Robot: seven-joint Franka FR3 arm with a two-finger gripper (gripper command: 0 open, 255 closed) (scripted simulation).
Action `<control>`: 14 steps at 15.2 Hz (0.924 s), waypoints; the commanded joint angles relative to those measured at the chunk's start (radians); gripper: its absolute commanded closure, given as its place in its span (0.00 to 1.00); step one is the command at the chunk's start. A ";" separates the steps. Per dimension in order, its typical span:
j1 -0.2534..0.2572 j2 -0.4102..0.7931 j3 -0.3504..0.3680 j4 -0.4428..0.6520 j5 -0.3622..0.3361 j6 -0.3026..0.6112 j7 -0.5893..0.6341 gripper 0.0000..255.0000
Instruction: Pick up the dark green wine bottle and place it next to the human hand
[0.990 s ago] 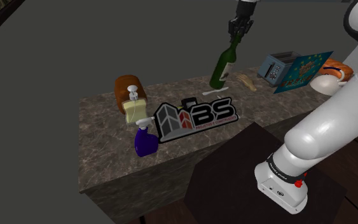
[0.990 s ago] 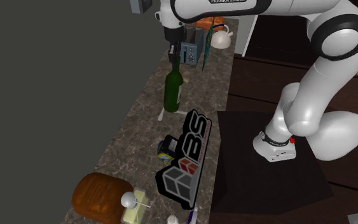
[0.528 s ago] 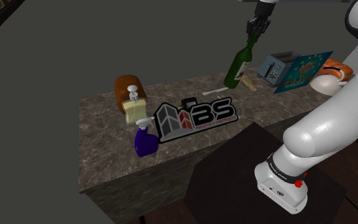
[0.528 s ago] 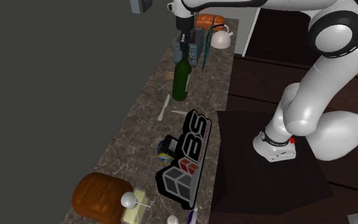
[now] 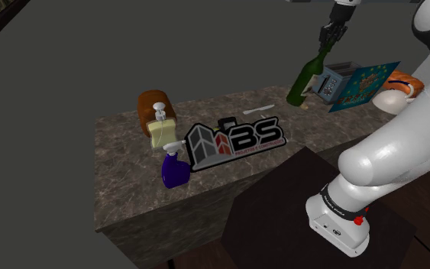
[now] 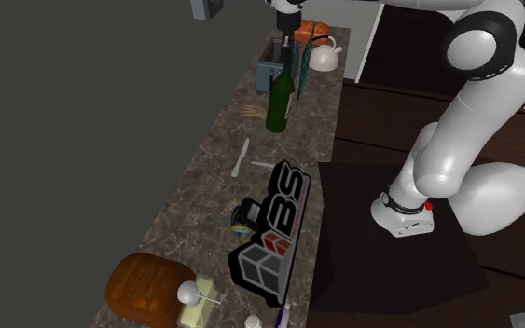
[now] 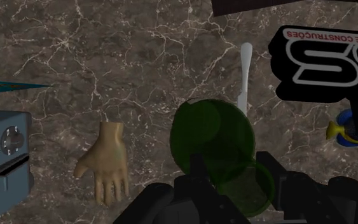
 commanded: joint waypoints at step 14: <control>-0.160 0.188 -0.126 0.172 0.060 0.003 -0.290 1.00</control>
